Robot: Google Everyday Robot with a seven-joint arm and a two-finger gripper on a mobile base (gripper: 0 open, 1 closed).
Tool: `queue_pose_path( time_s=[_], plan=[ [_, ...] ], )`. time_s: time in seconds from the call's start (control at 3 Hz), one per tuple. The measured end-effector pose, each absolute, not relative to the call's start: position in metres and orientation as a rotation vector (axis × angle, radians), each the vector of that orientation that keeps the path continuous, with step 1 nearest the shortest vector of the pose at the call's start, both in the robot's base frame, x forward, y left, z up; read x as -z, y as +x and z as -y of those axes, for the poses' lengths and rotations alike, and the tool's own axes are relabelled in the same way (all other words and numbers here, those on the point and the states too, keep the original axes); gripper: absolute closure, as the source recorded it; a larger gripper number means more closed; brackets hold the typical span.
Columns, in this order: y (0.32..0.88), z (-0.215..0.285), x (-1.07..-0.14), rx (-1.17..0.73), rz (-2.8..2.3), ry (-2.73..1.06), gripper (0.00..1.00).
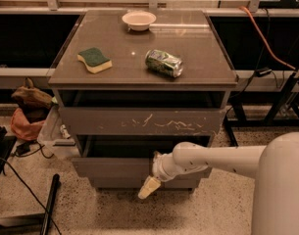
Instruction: Open middle drawer
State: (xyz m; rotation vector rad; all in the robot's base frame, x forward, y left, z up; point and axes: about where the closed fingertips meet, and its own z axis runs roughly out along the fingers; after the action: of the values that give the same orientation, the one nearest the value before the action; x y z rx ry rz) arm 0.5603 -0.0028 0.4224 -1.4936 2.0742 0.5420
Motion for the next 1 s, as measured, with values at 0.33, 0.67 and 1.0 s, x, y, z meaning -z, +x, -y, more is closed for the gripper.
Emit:
queue_pose_path(
  time_s=[0.33,0.67,1.0],
  plan=[
    [0.552,0.001,-0.423,-0.571,-2.076,-1.501,0.0],
    [0.544,-0.001,-0.43,-0.589,-2.072,-1.494,0.0],
    [0.521,-0.002,-0.435,-0.621,-2.068,-1.473,0.0]
  ],
)
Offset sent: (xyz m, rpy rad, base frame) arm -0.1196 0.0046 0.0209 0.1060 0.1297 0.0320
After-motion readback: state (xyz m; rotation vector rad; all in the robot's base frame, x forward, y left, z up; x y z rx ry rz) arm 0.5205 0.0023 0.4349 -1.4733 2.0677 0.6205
